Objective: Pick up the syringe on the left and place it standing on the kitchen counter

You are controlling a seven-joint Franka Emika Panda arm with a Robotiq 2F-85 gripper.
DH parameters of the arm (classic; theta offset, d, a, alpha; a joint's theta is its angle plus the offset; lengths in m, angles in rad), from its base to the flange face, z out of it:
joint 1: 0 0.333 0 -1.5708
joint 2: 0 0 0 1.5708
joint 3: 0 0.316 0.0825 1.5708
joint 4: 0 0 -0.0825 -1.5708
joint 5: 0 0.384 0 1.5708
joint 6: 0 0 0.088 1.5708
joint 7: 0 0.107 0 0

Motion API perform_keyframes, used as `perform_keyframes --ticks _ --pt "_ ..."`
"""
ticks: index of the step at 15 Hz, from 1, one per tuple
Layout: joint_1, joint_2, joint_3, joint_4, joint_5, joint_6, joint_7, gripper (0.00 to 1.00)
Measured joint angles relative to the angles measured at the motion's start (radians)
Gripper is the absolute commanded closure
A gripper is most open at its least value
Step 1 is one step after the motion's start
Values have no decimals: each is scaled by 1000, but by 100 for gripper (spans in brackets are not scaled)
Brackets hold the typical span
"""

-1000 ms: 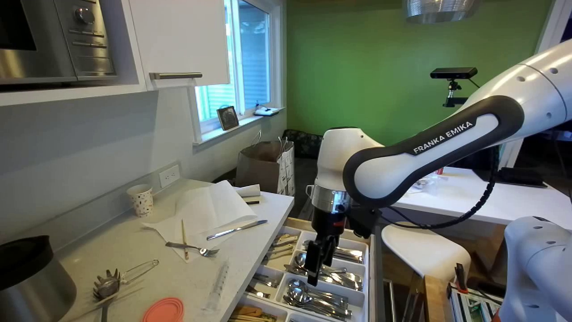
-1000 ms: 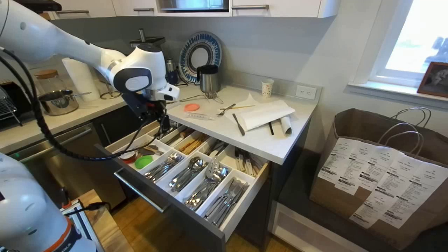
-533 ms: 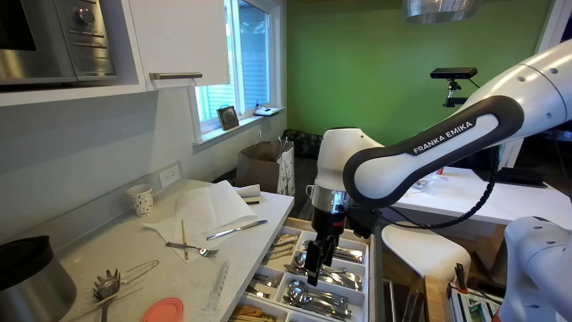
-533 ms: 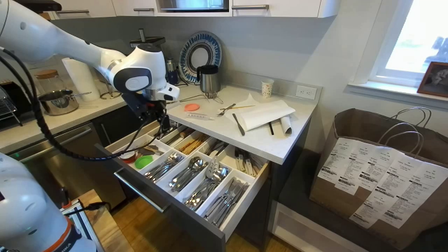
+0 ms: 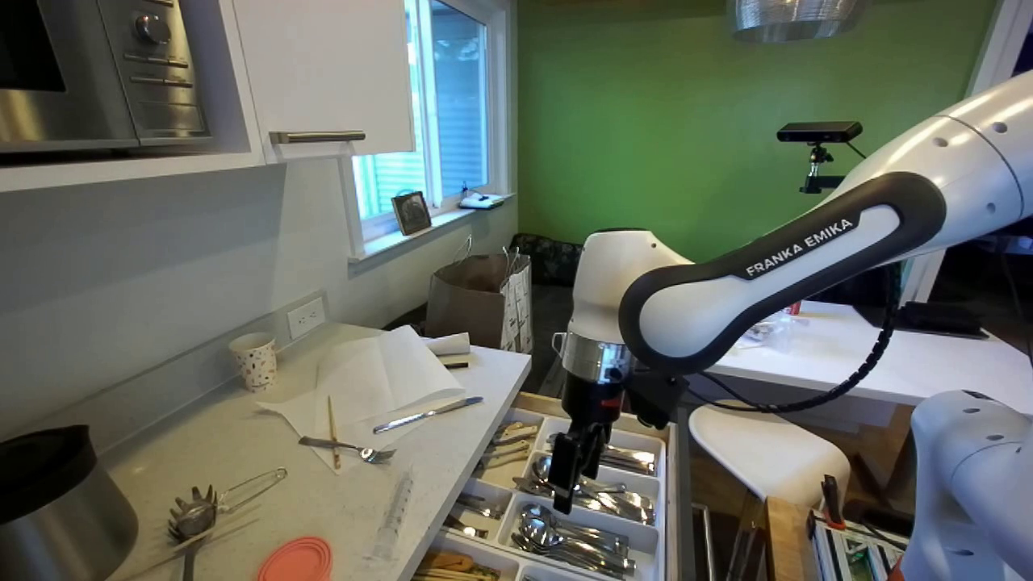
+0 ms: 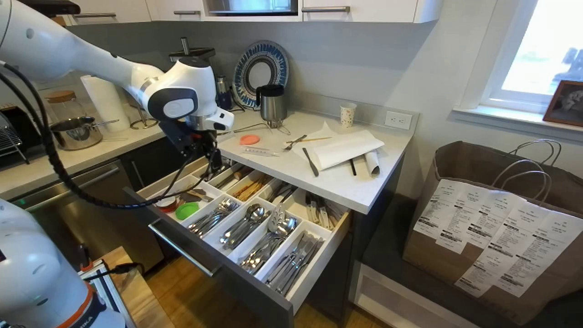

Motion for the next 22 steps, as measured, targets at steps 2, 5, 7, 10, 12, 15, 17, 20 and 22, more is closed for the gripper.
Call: perform_keyframes --ticks 2,5,7,10,12,15,17,20,22 --pt "-11 2 -2 23 0 47 0 0" --pt "-30 3 -18 96 0 73 -14 0" --pt "-39 9 -31 156 1 68 -15 0" --pt "-40 52 -34 254 27 11 29 0" --pt "-40 101 -17 312 31 1 109 0" --pt "-37 187 25 394 31 1 259 0" --pt "-31 237 51 439 31 0 333 0" --pt "-11 294 90 482 17 -1 367 0" --pt "11 323 117 496 -17 -2 369 0"
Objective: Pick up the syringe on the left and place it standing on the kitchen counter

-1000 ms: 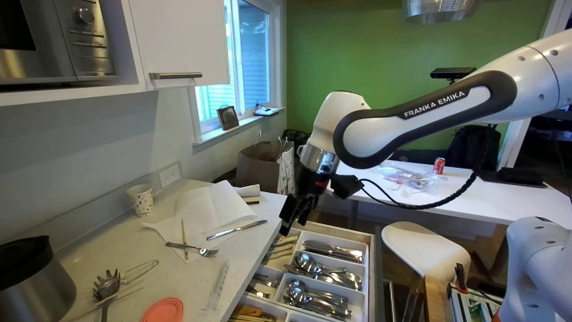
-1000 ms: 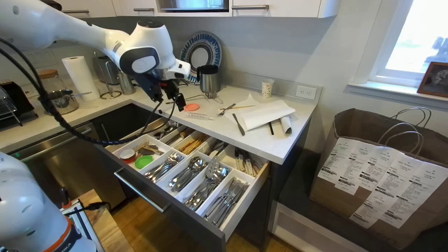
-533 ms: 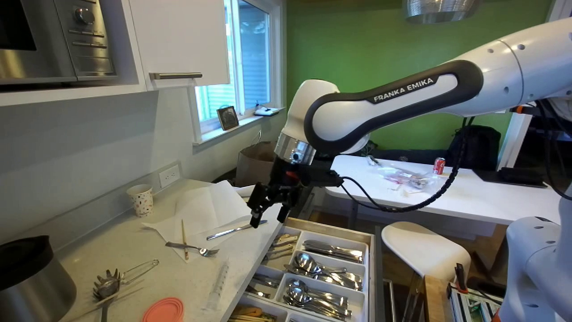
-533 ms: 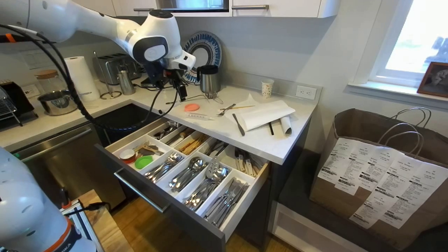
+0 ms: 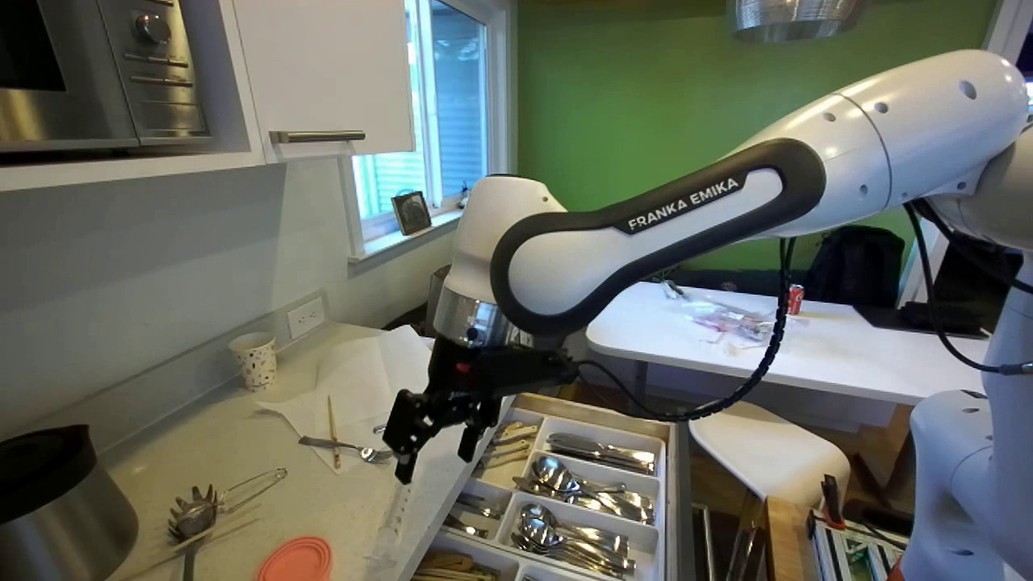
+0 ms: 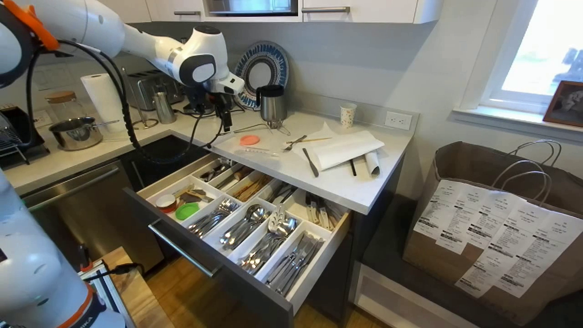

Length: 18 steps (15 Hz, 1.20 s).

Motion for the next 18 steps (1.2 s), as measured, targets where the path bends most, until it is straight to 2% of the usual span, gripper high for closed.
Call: perform_keyframes --ticks 8,13,18 --pt "145 138 81 99 -272 0 200 0" --pt "251 226 91 151 -424 139 297 0" --pt "268 233 87 157 -448 158 304 0"
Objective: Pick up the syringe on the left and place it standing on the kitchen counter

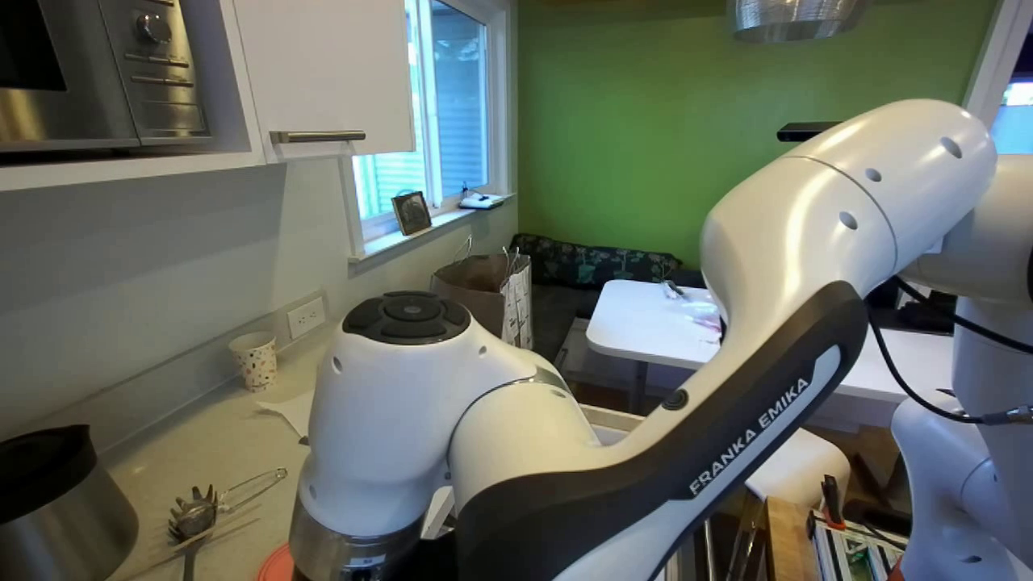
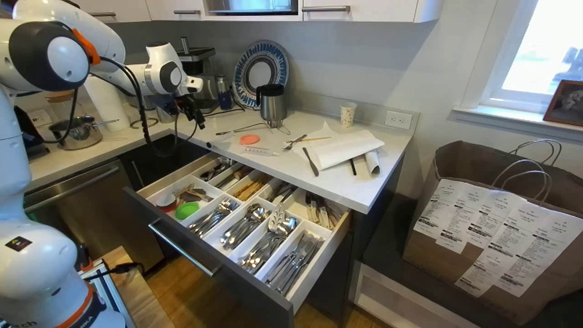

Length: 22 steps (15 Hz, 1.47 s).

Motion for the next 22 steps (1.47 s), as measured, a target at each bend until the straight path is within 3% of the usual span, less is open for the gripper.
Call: perform_keyframes --ticks 4,10,14,22 --pt "5 0 -17 2 -23 0 46 0" --pt "23 31 -80 -5 -218 85 250 0" --pt "44 79 -105 -6 -303 147 293 0" --pt "102 145 -149 26 -399 157 301 0"
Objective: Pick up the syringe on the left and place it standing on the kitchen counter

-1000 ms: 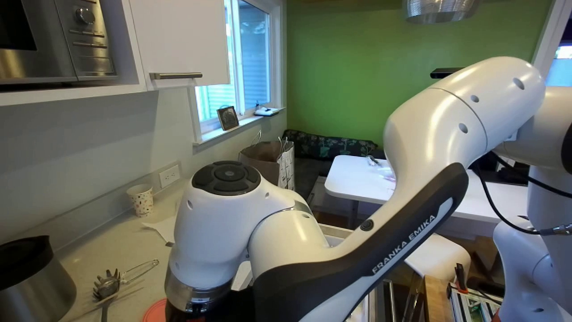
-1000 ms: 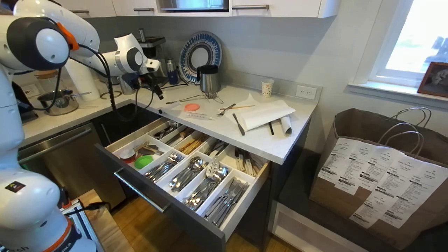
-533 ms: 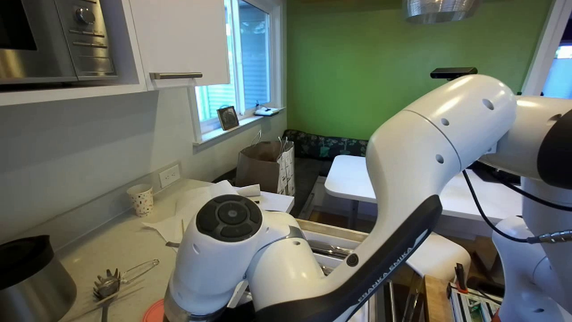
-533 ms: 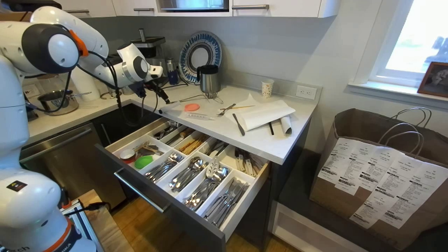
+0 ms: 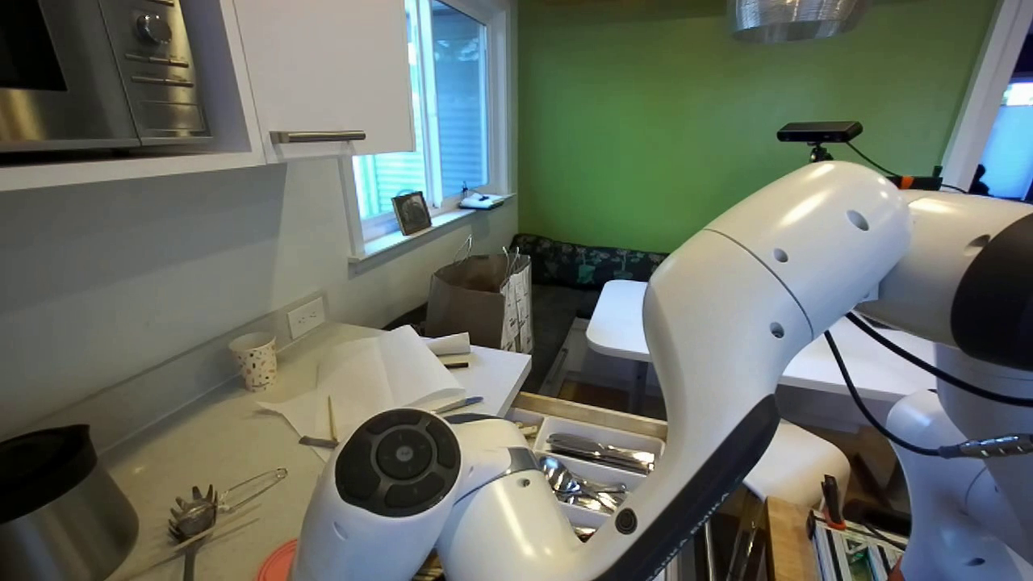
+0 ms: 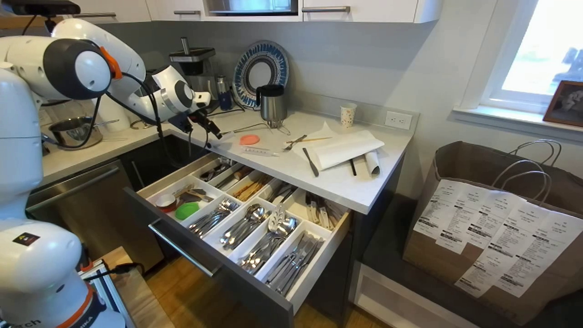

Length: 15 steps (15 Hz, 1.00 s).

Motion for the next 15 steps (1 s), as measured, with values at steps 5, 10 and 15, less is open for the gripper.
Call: perform_keyframes --ticks 5,10,15 --pt "18 42 -15 45 -16 -3 -5 0" --pt "31 91 -36 97 -20 -5 -12 0" --pt "42 133 -48 136 -20 -6 -30 38"
